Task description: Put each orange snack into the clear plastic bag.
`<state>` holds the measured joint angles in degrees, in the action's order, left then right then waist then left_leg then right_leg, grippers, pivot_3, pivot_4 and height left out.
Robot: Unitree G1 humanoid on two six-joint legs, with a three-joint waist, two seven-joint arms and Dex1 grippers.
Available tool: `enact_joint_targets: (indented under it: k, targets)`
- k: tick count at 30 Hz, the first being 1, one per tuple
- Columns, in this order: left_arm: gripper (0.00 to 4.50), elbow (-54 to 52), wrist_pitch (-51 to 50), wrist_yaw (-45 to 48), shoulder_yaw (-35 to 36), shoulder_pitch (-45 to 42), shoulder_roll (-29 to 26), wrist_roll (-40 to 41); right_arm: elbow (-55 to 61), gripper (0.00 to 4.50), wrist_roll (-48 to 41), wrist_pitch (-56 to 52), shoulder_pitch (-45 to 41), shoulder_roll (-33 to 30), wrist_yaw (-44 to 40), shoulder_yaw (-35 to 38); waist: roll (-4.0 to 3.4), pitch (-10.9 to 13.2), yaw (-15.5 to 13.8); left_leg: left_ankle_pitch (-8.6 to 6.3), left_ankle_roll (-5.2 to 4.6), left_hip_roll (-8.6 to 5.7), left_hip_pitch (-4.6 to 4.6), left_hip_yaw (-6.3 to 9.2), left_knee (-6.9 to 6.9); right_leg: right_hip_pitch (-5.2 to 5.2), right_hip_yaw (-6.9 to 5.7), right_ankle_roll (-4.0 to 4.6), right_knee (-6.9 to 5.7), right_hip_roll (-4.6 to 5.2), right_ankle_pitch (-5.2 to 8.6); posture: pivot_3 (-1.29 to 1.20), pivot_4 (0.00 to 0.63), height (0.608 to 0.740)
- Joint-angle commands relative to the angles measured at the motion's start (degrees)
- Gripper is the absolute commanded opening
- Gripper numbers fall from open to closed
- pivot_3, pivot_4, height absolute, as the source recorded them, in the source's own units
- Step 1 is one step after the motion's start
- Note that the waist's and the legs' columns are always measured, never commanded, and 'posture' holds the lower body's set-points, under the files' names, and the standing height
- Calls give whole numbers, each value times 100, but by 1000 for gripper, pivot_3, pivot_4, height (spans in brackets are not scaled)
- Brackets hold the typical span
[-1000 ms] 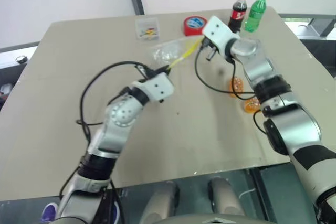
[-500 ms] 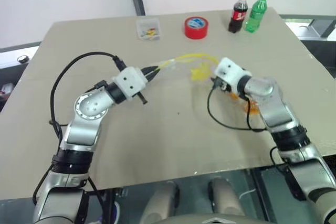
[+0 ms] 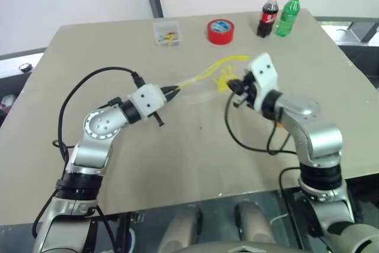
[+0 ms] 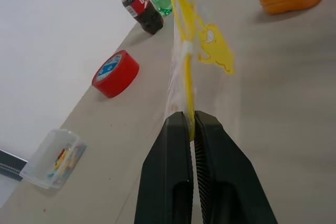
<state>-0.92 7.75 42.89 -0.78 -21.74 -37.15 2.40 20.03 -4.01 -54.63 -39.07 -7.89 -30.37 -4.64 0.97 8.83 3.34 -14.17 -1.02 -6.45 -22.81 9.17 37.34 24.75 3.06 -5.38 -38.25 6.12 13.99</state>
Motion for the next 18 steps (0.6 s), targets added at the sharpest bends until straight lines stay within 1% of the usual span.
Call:
enact_joint_targets:
  k: [1,5,8,12,17,18]
  targets:
    - [0,-280,0,29,46,14,-34,67,-501,48,3,450,-322,175,319,-133,1,0,-6,0,0,-1,0,0,0,0,0,0,0,0,0,0,150,740]
    - [0,-409,-60,6,81,51,-9,88,-1062,48,48,868,-502,211,425,-364,0,0,2,0,0,-1,0,1,0,0,0,0,1,1,0,0,150,740]
    - [0,-517,-102,-13,111,104,-4,100,-1230,48,62,1050,-538,174,421,-503,0,0,19,0,0,-1,-1,1,0,1,0,0,1,0,0,0,150,740]
    - [0,-658,37,59,116,208,-50,93,-1396,48,29,1171,-573,212,459,-559,0,0,60,0,0,0,0,1,-1,1,0,0,0,-1,0,0,150,740]
    - [0,-609,386,135,69,234,-161,-62,-1884,48,-259,962,-590,651,787,-205,-1,0,62,0,0,2,0,1,-2,2,1,0,-1,-3,0,0,150,740]
    - [0,-584,460,155,43,237,-190,-100,-2008,48,-20,1138,-501,496,800,-439,-1,-1,60,0,0,2,1,1,-2,2,1,0,-1,-3,0,0,150,740]
